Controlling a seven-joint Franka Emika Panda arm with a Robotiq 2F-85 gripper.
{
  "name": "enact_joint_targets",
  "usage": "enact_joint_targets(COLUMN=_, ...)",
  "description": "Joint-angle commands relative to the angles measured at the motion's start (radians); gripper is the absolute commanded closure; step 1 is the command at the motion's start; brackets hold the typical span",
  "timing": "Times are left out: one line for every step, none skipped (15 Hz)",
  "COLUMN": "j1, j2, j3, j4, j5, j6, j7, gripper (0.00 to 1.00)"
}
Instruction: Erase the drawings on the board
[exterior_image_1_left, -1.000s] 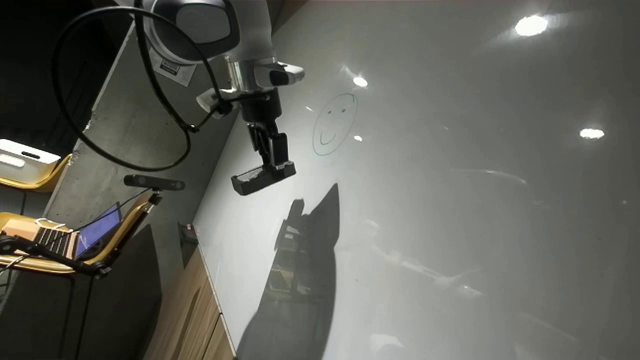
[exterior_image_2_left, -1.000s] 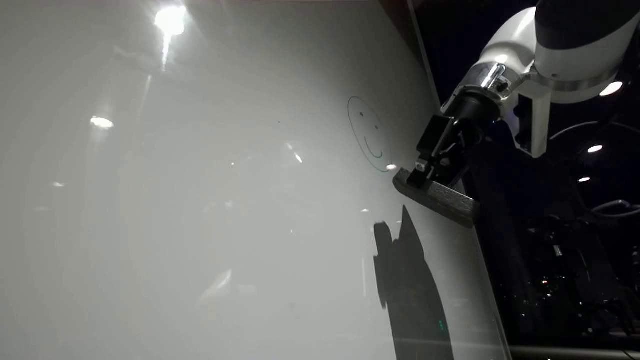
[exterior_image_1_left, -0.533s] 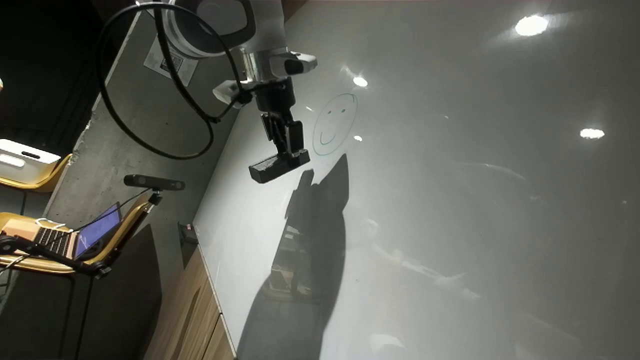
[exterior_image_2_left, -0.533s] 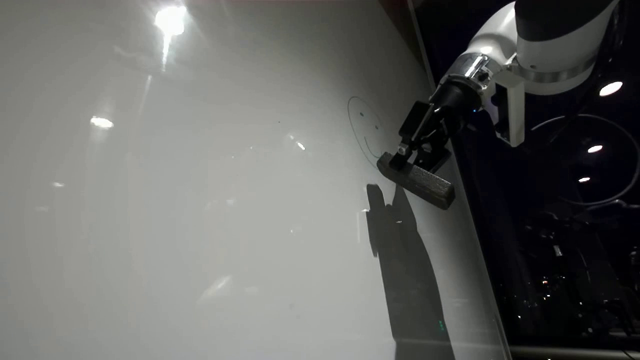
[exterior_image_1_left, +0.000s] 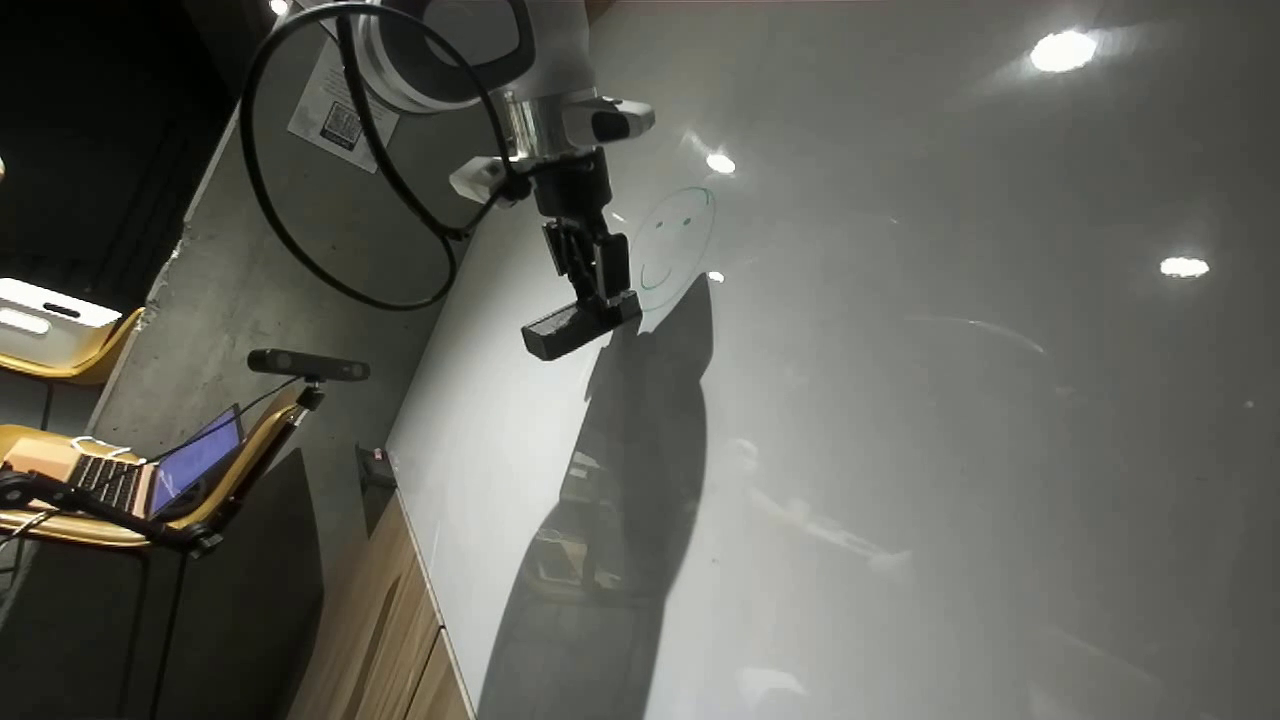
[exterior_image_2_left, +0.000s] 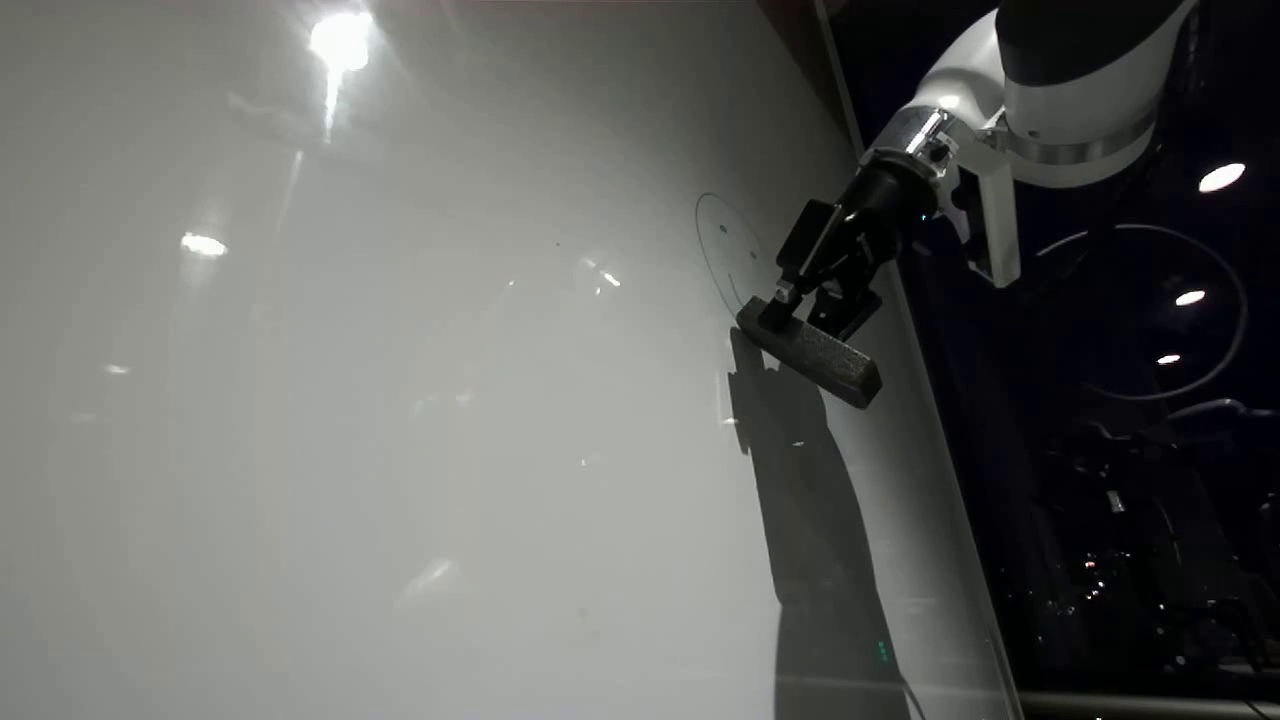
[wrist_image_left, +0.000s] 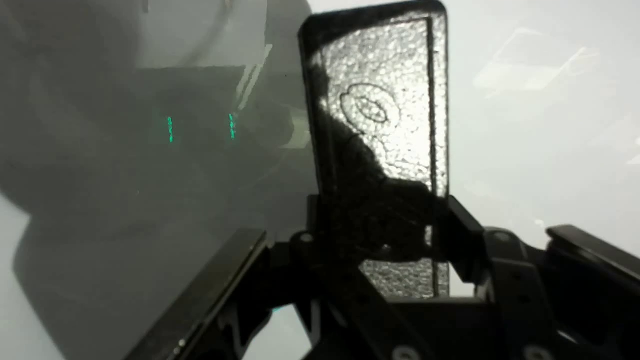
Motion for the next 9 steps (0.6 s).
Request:
enact_joint_targets(j1=-0.027, j2=0.02, j3=0.016, j4=0.041, j5=-0.032, j6=-0.015, j7=0.027, gripper=0.68)
enact_joint_targets(j1=-0.029, j2=0.021, j3=0.017, j4=0.042, j5=-0.034, j6=-0.016, j7=0.028, gripper=0.68)
enact_joint_targets(j1=-0.032, j2=0.021, j3=0.018, j4=0.045, j5=-0.038, j6=-0.017, j7=0.031, gripper=0.68)
enact_joint_targets(j1=-0.034, j2=0.021, j3=0.019, j4=0.046, j5=-0.041, j6=-0.017, j7=0.034, gripper=0.68)
enact_joint_targets(j1=-0.037, j2=0.021, j3=0.022, j4=0.047, j5=-0.047, j6=-0.015, j7=0.038, gripper=0.68)
enact_joint_targets(j1=-0.04, j2=0.021, j3=0.024, j4=0.047, j5=-0.054, j6=-0.012, j7=0.042, gripper=0.68)
enact_joint_targets(j1=-0.043, j2=0.021, j3=0.026, j4=0.048, j5=-0.062, j6=-0.011, j7=0.046, gripper=0.68)
enact_joint_targets(j1=-0.045, j2=0.021, j3=0.028, j4=0.048, j5=-0.07, j6=-0.008, j7=0.051, gripper=0.68)
enact_joint_targets(j1=-0.048, j2=0.022, j3=0.03, j4=0.05, j5=-0.075, j6=-0.006, j7=0.053, gripper=0.68)
